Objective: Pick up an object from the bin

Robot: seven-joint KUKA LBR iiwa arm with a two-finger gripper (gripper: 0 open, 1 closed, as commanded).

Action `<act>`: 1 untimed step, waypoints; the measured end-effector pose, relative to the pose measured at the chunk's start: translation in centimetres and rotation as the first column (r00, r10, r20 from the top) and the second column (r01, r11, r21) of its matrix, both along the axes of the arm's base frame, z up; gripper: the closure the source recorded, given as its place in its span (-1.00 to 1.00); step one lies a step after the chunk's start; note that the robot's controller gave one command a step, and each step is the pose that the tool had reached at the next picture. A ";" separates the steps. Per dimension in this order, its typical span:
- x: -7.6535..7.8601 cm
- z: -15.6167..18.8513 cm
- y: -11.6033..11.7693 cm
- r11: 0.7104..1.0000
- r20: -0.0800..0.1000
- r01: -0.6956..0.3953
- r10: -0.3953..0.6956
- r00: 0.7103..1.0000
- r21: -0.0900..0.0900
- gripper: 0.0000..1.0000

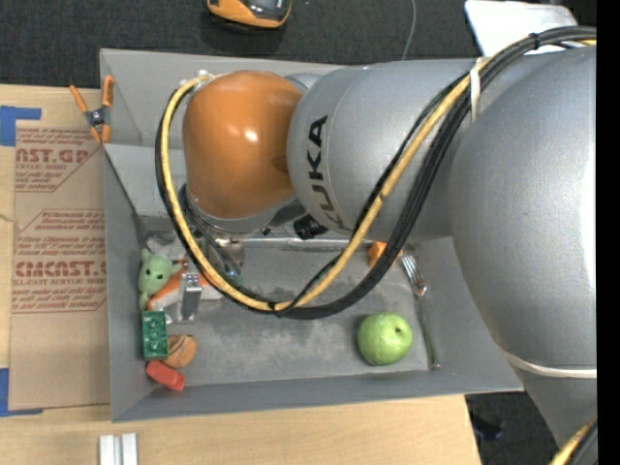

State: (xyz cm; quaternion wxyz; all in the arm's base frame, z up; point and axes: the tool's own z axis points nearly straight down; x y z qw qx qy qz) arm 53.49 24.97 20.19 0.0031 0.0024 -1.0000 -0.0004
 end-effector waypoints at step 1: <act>0.2 0.5 -0.2 1.000 0.007 0.003 -0.003 1.000 0.002 -1.00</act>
Offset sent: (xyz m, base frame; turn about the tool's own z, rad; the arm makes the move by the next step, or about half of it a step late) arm -0.0256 -0.0421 -0.1228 -0.2850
